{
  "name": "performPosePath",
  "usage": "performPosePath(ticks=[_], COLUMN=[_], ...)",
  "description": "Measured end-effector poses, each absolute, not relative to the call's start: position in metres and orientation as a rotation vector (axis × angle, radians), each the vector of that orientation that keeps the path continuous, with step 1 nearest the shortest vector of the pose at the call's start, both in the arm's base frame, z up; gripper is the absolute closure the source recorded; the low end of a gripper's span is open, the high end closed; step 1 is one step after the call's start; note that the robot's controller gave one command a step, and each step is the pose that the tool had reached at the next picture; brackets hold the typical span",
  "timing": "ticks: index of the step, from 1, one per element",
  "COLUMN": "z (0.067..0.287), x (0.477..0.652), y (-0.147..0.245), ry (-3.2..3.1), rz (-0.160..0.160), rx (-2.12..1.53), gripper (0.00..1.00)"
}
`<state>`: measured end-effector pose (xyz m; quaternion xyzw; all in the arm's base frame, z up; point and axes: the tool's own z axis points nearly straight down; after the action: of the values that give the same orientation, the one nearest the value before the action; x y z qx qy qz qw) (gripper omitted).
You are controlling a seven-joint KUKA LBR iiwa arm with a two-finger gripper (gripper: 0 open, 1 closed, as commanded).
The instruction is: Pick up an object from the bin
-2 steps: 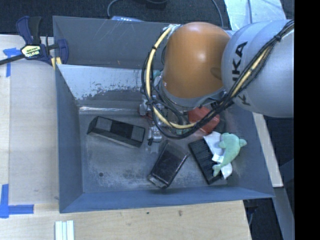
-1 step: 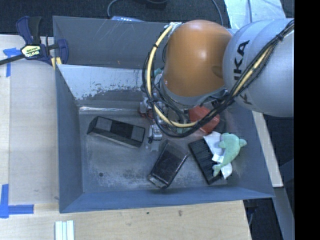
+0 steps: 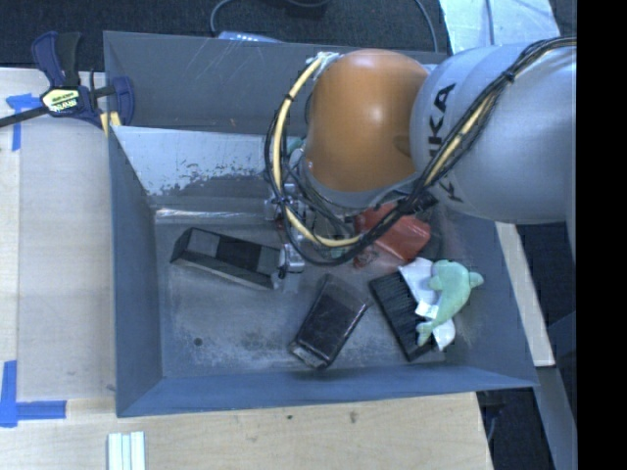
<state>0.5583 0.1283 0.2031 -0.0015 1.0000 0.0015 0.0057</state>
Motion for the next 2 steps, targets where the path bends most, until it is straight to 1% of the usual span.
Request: performPosePath(ticks=[1,2], z=[0.14,0.113], x=[0.569,0.568], y=[0.141,0.129], ry=[3.134,3.13], rz=[0.003,0.004], rx=[0.008,0.208], gripper=[0.0,0.0])
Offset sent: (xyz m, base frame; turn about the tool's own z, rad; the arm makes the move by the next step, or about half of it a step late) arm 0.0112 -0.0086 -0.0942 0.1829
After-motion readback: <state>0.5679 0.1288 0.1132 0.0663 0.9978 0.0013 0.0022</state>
